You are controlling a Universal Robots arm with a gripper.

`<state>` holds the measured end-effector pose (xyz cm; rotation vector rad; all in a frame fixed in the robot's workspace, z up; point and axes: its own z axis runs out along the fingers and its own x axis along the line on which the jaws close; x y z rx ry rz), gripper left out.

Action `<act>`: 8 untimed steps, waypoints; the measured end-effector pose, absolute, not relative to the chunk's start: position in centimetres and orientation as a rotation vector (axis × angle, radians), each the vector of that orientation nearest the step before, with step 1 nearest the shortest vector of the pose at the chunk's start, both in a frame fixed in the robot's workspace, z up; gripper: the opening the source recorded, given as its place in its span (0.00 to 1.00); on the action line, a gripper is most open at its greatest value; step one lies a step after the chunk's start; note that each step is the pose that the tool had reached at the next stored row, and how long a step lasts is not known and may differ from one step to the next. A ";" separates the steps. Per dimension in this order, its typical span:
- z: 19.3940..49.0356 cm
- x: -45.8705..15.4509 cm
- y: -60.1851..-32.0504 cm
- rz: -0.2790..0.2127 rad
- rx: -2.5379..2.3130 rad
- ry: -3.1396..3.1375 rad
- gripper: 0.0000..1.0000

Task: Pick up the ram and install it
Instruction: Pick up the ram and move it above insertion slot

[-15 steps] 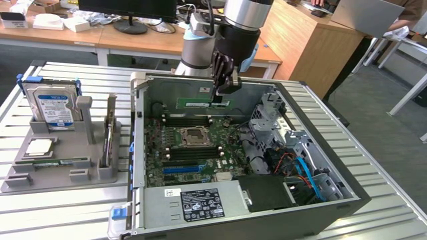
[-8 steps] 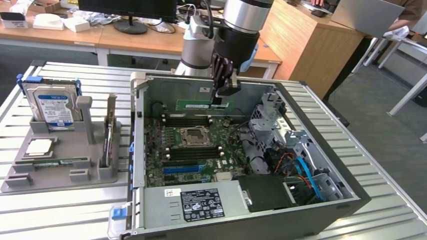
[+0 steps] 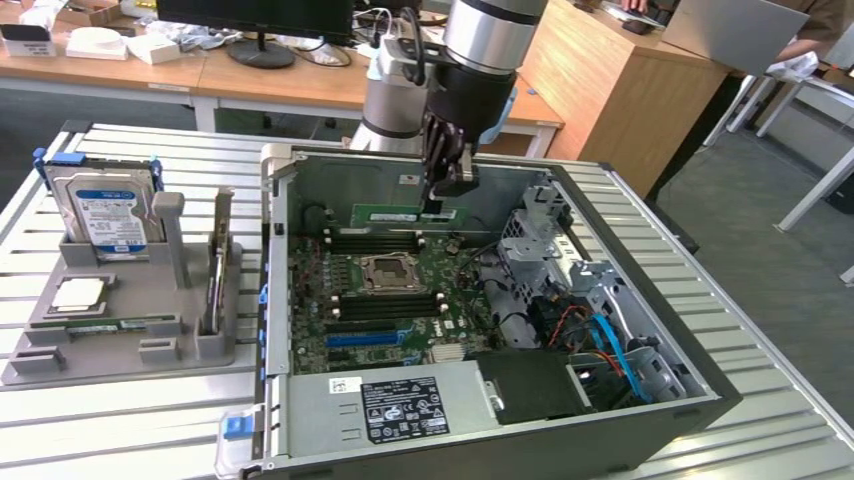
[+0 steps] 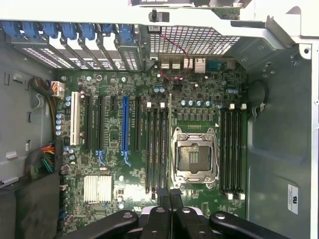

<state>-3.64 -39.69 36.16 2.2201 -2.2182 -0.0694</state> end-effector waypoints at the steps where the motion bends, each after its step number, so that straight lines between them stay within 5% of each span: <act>1: 36.1 -3.6 -39.7 -0.069 2.220 -2.218 0.11; 8: 35.3 -3.6 -39.7 -0.069 2.220 -2.218 0.11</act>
